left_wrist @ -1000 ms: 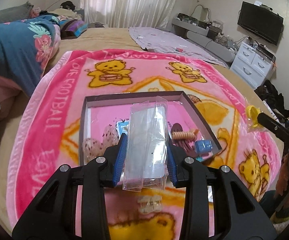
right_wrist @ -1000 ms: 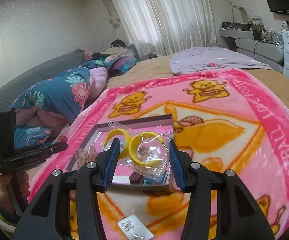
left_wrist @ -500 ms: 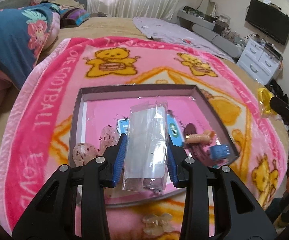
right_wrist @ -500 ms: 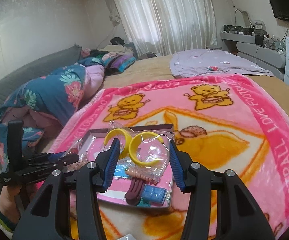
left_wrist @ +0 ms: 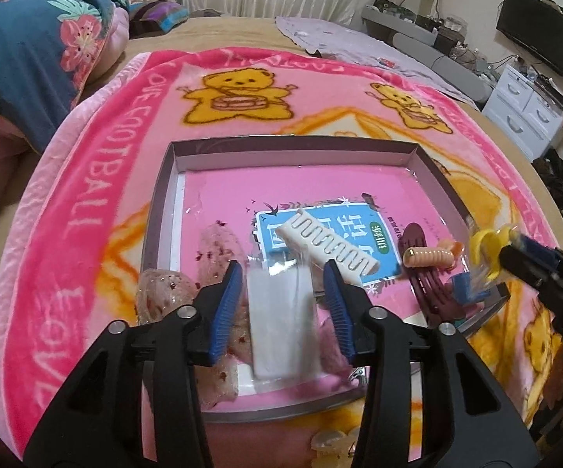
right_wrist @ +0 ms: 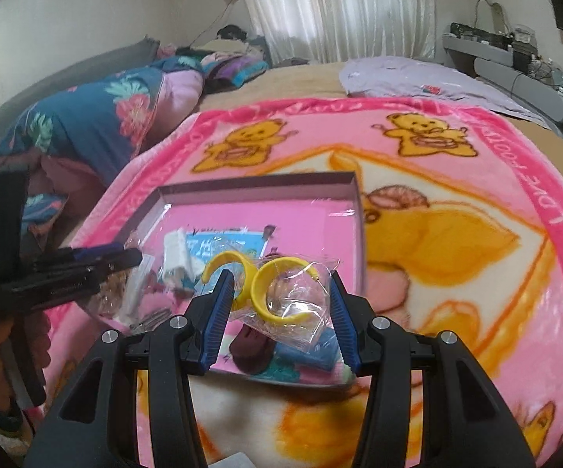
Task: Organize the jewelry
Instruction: 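Open the left tool to drop the sleeve in the box while the right tool releases the hair ties inside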
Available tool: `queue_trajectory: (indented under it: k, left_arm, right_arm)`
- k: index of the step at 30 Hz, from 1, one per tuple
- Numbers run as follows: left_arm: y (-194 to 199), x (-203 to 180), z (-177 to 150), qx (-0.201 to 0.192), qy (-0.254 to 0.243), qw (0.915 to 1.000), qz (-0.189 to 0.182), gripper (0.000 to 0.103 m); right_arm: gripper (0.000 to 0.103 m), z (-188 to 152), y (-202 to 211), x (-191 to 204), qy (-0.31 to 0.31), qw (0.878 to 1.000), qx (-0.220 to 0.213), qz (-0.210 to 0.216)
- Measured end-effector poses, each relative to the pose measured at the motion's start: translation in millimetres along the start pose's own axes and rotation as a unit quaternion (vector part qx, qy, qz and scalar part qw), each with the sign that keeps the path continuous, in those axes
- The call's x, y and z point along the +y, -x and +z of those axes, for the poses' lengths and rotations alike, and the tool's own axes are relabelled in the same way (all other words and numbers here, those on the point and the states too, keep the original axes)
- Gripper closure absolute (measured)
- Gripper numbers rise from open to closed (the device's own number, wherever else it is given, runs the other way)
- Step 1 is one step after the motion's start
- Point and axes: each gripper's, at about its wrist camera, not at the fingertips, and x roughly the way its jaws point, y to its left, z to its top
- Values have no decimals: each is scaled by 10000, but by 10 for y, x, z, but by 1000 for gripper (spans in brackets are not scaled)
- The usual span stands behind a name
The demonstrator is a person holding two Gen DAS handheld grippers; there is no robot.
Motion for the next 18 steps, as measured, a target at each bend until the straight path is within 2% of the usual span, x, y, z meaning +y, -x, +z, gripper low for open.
queue_trajectory:
  k: [2,8,18]
  left_arm:
    - [25,12,-6,-2,19,10000,5,58]
    - [100,54,-20,-13,105,9999,57,46]
    - [297,29,-5,-194,91,9997,100,32]
  right_arm:
    - [56,-33,-60,64,133,9999,90,13]
    - [55,-134,-197,221,390,9987,338,48]
    - [50,-135,-105,201,338,9991,251,50]
